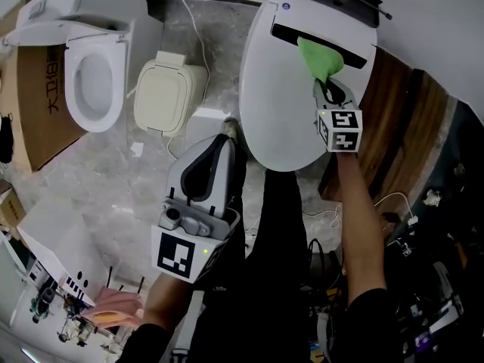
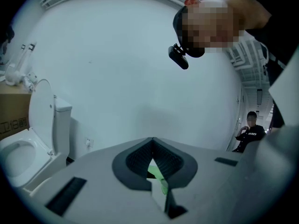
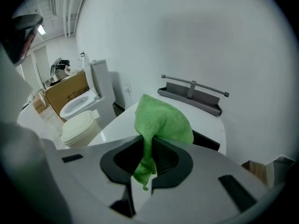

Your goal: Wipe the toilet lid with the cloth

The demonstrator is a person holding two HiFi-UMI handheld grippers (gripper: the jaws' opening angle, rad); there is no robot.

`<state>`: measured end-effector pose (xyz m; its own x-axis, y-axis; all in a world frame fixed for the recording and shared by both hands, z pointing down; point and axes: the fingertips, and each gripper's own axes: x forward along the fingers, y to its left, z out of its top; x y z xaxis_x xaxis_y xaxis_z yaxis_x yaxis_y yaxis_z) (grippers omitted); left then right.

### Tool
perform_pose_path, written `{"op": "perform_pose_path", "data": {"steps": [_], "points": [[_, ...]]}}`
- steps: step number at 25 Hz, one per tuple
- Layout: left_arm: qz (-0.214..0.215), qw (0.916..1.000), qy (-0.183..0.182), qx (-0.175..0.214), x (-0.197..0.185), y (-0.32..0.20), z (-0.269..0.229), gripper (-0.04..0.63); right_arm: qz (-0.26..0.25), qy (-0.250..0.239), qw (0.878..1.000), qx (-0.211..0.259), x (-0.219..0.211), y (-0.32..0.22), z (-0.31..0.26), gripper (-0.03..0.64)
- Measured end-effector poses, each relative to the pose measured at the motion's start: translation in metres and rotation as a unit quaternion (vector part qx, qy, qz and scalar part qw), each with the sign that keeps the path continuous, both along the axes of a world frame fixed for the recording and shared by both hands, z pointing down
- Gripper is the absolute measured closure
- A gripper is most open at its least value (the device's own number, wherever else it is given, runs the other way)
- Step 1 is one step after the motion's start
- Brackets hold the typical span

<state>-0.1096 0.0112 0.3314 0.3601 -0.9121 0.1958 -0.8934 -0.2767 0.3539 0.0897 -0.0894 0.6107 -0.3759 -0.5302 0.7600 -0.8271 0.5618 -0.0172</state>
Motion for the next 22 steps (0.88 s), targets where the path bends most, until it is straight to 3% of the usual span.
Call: {"op": "perform_pose_path", "data": {"steps": [4, 9, 22], "points": [[-0.014, 0.9999, -0.001, -0.005, -0.004, -0.004, 0.004, 0.594, 0.004, 0.03, 0.999, -0.032, 0.005, -0.031, 0.034, 0.552], [-0.026, 0.9996, -0.003, -0.01, -0.008, -0.008, 0.006, 0.592, -0.008, 0.071, 0.995, -0.075, 0.012, -0.027, 0.073, 0.552], [-0.044, 0.9988, -0.002, -0.021, -0.016, -0.02, 0.015, 0.592, -0.073, 0.109, 0.987, -0.091, -0.003, -0.012, 0.087, 0.552]]}}
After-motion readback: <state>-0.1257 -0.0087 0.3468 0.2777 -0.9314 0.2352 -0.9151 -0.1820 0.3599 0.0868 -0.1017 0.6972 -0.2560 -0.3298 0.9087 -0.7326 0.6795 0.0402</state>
